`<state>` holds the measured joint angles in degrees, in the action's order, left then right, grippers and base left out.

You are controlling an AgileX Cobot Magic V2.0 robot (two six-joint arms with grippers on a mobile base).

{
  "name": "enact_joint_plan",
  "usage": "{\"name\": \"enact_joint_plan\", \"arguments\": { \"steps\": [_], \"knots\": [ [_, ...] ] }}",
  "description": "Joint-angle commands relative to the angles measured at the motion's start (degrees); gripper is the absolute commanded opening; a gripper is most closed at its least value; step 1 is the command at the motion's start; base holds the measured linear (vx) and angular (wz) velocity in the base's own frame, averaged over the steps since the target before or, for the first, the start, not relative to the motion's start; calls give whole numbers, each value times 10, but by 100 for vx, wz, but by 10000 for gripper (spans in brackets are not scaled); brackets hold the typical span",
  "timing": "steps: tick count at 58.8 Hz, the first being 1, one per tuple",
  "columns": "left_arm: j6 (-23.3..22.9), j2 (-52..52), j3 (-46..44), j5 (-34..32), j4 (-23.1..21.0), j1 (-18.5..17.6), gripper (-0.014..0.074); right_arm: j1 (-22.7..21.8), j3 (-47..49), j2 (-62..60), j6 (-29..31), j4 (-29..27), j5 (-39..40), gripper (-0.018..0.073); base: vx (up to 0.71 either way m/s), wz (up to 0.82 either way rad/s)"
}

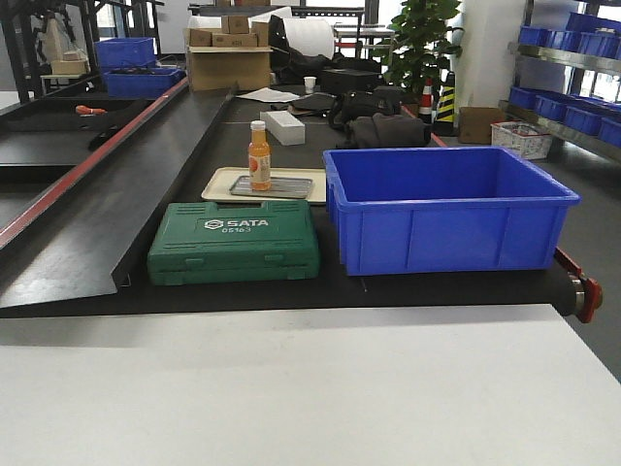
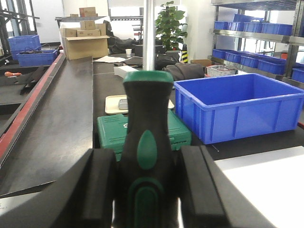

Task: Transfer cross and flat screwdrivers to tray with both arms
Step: 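Hold both screwdrivers while the base turns away from the table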

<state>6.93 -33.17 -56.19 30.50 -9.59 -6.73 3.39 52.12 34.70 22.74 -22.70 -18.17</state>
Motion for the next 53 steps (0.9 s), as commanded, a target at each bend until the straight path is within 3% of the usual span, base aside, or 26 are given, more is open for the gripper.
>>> {"name": "enact_joint_plan", "arguments": {
  "steps": [1,26,53],
  "knots": [
    [-1,-2,-14,-60,-8,-2,3,-1,17,2,2,-5,56,-8,-4,-2],
    [-1,-2,-14,-60,-8,-2,3,-1,17,4,2,-5,55,-8,-12,-12],
    [-1,-2,-14,-60,-8,-2,3,-1,17,4,2,-5,55,-8,-14,-39]
  ]
}}
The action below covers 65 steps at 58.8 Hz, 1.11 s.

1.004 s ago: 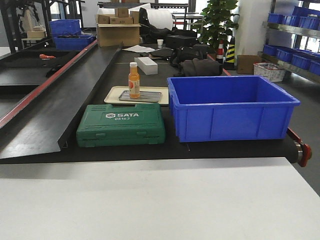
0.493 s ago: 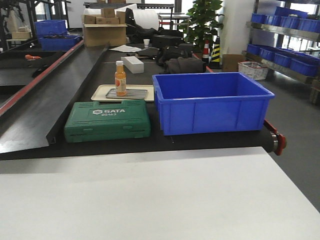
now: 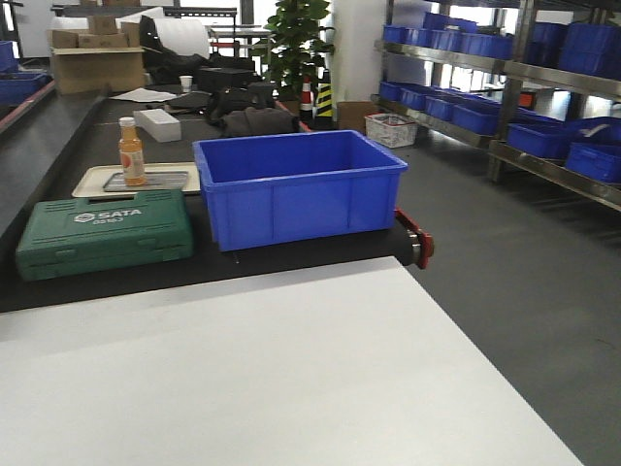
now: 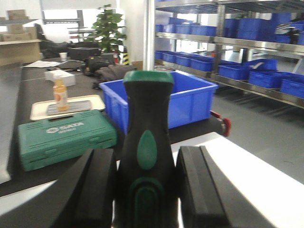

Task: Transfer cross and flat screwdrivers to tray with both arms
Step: 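Hold both screwdrivers while the base turns away from the table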

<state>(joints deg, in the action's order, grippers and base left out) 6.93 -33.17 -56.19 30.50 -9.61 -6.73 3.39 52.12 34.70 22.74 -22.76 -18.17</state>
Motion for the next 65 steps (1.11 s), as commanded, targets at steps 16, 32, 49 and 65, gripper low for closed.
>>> {"name": "enact_joint_plan", "arguments": {
  "steps": [16,32,49,65],
  "knots": [
    [-1,-2,-14,-60,-8,-2,3,-1,17,4,2,-5,55,-8,-11,-38],
    [-1,-2,-14,-60,-8,-2,3,-1,17,4,2,-5,55,-8,-11,-42],
    [-1,-2,-14,-60,-8,-2,3,-1,17,4,2,-5,55,-8,-11,-45],
    [-1,-2,-14,-60,-8,-2,3,-1,17,4,2,-5,55,-8,-8,-47]
  ]
}}
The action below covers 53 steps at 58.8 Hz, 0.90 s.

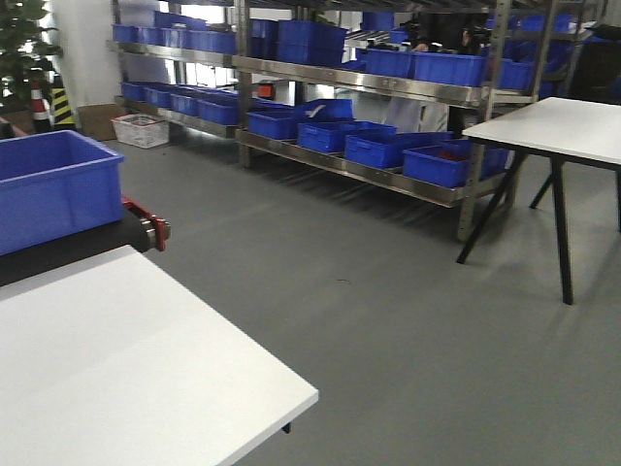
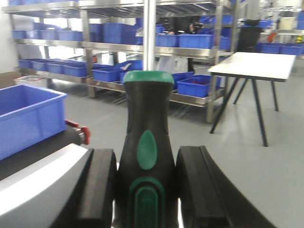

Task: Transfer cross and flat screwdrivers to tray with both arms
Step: 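Hold both screwdrivers while the base turns away from the table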

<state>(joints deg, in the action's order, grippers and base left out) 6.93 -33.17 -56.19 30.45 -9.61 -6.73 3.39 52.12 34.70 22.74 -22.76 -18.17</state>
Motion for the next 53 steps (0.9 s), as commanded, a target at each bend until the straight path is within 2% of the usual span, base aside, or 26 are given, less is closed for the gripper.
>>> {"name": "enact_joint_plan", "arguments": {
  "steps": [1,38,53],
  "knots": [
    [-1,-2,-14,-59,-8,-2,3,-1,17,4,2,-5,55,-8,-5,-50],
    [-1,-2,-14,-59,-8,-2,3,-1,17,2,2,-5,54,-8,4,-72],
    [-1,-2,-14,-59,-8,-2,3,-1,17,2,2,-5,54,-8,14,-53]
  ]
}}
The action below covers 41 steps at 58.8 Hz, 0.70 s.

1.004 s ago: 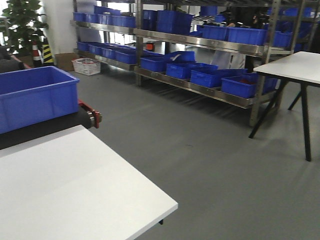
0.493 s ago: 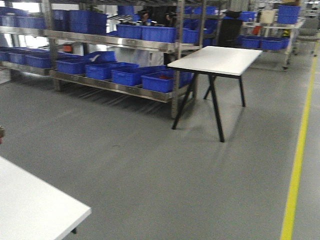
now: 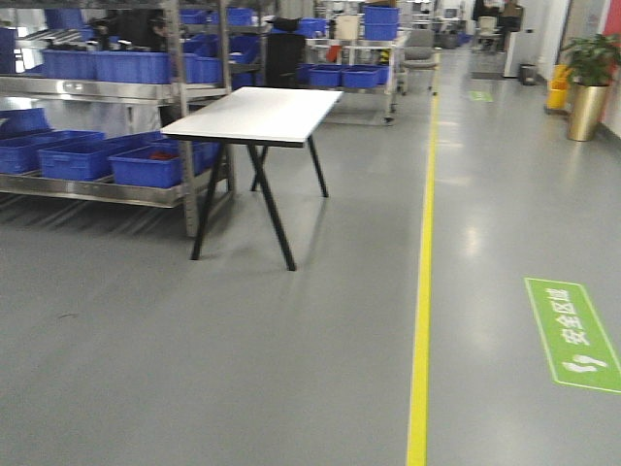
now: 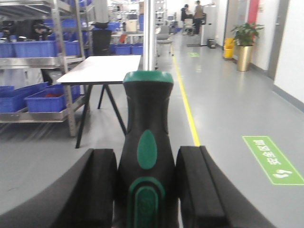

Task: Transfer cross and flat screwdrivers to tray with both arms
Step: 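Hold both screwdrivers while the base turns away from the table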

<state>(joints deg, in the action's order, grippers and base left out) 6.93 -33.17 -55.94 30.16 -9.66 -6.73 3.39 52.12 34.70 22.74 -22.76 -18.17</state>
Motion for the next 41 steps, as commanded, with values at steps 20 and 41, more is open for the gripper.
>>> {"name": "enact_joint_plan", "arguments": {
  "steps": [20,41],
  "knots": [
    [-1,-2,-17,-56,-8,-2,3,-1,17,2,2,-5,54,-8,17,-26],
    [-1,-2,-17,-56,-8,-2,3,-1,17,2,2,-5,54,-8,28,-1]
  ]
}}
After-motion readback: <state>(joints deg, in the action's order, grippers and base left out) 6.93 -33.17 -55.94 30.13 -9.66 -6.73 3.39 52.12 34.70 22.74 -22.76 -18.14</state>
